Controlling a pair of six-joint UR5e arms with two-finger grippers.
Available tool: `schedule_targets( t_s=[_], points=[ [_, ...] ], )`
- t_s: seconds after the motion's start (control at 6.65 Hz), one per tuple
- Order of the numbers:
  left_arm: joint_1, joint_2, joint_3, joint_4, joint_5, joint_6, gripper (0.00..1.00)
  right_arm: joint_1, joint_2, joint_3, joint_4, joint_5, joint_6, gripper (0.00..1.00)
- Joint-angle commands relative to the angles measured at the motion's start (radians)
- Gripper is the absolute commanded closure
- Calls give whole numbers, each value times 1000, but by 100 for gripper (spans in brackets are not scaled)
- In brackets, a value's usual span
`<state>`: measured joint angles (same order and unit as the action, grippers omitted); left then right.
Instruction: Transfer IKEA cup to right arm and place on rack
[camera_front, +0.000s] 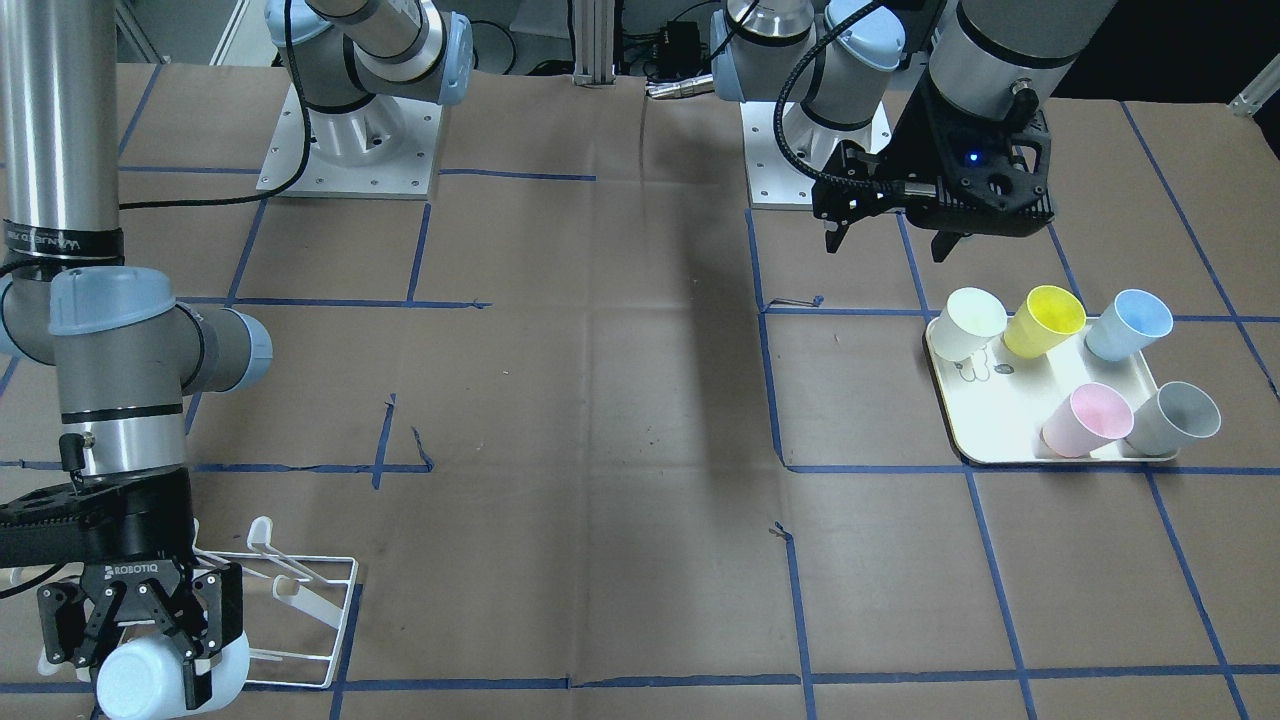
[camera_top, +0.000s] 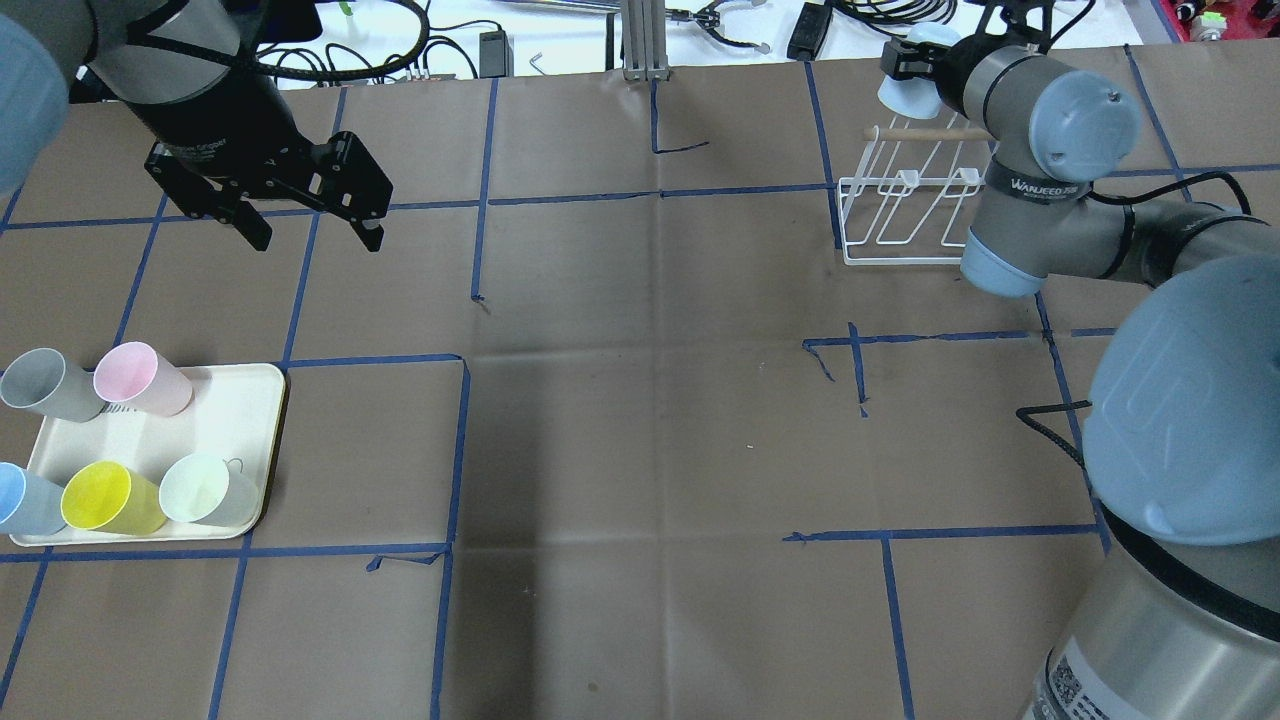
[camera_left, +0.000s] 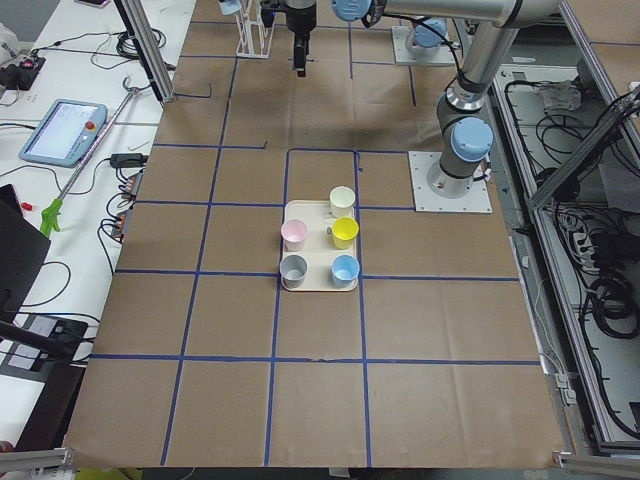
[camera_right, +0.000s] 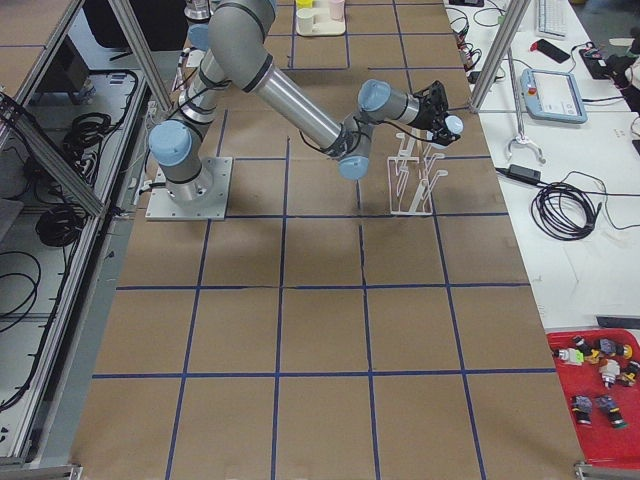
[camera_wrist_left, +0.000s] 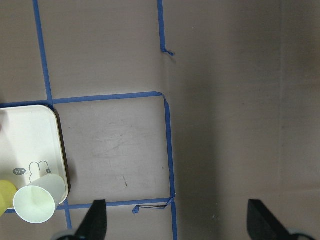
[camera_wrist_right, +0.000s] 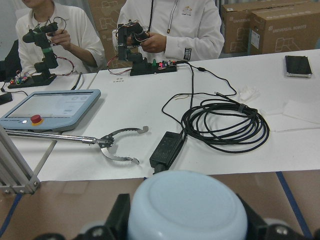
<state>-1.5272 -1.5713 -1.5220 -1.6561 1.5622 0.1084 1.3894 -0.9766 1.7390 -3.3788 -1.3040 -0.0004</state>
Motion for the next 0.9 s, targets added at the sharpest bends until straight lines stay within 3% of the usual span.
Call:
schedule_targets(
  t_s=[0.0, 0.15, 0.75],
  points=[
    [141, 64, -93, -4, -1, 119, 1, 7, -2, 22, 2, -1, 6, 16],
    [245, 120, -197, 34, -4, 216, 1, 7, -1, 19, 9, -1, 14, 1],
    [461, 258, -515, 271, 7, 474, 1, 8, -19, 10, 10, 0, 13, 0]
  ],
)
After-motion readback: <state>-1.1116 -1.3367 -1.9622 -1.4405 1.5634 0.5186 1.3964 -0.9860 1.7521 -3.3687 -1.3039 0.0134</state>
